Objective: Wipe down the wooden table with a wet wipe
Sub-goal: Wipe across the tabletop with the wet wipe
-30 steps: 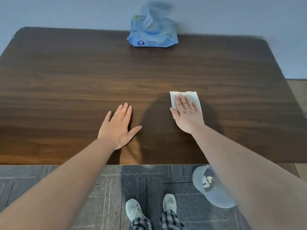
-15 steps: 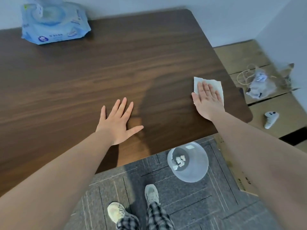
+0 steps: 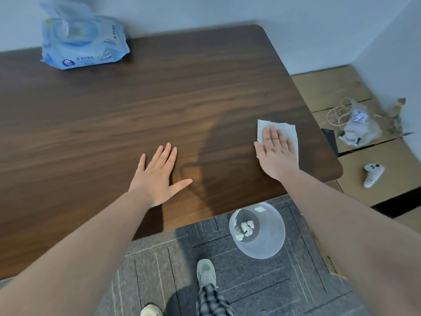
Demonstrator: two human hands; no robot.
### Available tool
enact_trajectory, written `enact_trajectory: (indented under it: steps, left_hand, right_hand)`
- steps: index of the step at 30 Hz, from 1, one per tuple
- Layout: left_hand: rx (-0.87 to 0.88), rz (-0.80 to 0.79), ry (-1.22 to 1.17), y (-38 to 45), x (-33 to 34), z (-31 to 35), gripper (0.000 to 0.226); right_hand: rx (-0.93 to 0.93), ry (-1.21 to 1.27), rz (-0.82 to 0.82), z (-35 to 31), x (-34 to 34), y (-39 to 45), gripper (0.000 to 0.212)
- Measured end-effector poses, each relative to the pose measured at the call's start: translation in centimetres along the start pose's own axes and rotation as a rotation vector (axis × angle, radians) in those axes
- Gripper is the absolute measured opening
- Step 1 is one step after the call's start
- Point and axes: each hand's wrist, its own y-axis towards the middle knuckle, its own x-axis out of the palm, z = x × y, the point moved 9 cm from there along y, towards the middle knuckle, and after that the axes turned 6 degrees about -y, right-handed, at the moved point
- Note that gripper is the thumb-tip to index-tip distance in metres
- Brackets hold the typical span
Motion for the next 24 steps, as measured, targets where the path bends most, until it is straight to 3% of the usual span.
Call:
enact_trajectory:
  steps: [4,9,14,20,24]
  left_hand:
    - [-0.008,0.038,-0.076,-1.4,-0.5,-2.5,0.087]
    - [-0.114,0.075,-0.105,-6.4,-1.4,-10.7,0.089]
    - [-0.340,0.096,-0.122,-15.2,-1.5,-23.4,0.098]
    - [-0.718,0.012,-0.051,-28.0,0.4,-39.0,0.120]
    - [-0.769,0.025,-0.119,-32.8,1.5,-44.6,0.125]
  right_hand:
    - [-0.134,-0.017,-0.002,-7.0,0.3,-2.0,0.060]
    - [-0.336,-0.054,0.017,-19.7,1.3,-5.8,0.060]
    - [-0.527,-0.100,0.004,-34.2,3.1,-10.8,0.059]
    - [-0.676,-0.138,0.031,-49.0,4.7,-15.7,0.059]
    - [-0.777,-0.158,0.022,-57.4,6.2,-19.2,0.060]
